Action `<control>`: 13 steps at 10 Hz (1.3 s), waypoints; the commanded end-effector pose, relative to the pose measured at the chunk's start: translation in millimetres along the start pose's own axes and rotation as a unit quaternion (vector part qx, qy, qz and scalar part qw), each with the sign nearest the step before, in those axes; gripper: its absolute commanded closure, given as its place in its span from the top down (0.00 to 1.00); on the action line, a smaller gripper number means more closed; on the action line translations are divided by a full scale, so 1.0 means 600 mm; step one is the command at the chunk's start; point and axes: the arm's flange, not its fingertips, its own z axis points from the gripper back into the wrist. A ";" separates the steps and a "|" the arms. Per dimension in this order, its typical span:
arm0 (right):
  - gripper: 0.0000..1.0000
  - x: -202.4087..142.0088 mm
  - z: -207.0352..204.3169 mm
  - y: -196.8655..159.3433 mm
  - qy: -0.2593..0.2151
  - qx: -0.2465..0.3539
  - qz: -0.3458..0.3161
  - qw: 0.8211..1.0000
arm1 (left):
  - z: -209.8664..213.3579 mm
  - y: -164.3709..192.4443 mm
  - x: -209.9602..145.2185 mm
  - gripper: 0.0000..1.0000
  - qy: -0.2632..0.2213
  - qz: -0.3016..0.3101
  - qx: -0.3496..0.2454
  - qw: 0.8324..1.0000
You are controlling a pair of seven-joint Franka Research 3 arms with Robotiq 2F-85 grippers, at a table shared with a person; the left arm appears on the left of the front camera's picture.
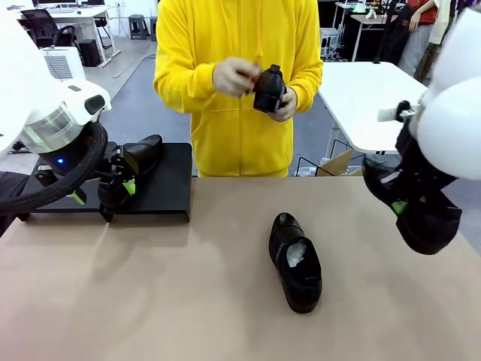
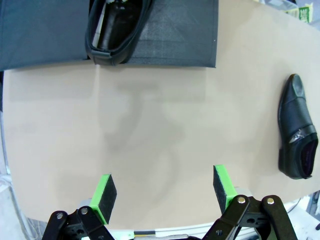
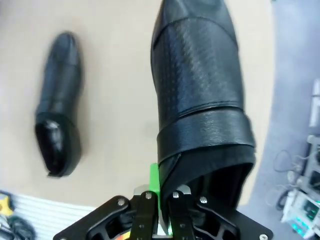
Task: Organize the shoes by placing them on the stand.
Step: Pick up one Shoe and place it in the middle of the table.
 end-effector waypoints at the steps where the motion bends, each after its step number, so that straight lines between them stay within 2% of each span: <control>1: 0.00 -0.013 0.032 0.065 0.012 -0.025 0.041 0.999 | 0.000 0.001 -0.001 1.00 0.004 0.003 -0.008 1.000; 2: 0.00 0.000 0.000 0.000 0.000 0.000 0.000 1.000 | 0.000 0.001 -0.001 1.00 0.004 0.003 -0.008 1.000; 4: 0.00 0.000 0.000 0.000 0.000 0.000 0.000 1.000 | 0.000 0.001 -0.001 1.00 0.004 0.003 -0.008 1.000; 5: 0.00 -0.024 0.018 0.042 0.008 -0.011 0.013 1.000 | 0.000 0.001 -0.001 1.00 0.004 0.003 -0.008 1.000; 6: 0.00 -0.025 0.039 0.074 0.049 0.020 -0.057 0.997 | 0.000 0.001 -0.001 1.00 0.004 0.003 -0.008 1.000; 8: 0.00 -0.042 0.116 0.176 0.059 0.084 -0.118 0.988 | 0.000 0.001 -0.001 1.00 0.004 0.003 -0.008 1.000; 9: 0.00 -0.057 0.144 0.243 0.071 0.116 -0.136 0.981 | 0.000 0.001 -0.001 1.00 0.004 0.003 -0.008 1.000; 10: 0.00 -0.071 0.163 0.325 0.074 0.133 -0.123 0.981 | 0.000 0.001 -0.001 1.00 0.004 0.003 -0.008 1.000; 11: 0.00 -0.072 0.163 0.390 0.079 0.117 -0.123 0.982 | 0.000 0.001 -0.001 1.00 0.004 0.003 -0.008 1.000; 13: 0.00 -0.051 0.113 0.497 0.113 0.089 -0.119 0.982 | 0.000 0.001 -0.001 1.00 0.004 0.003 -0.008 1.000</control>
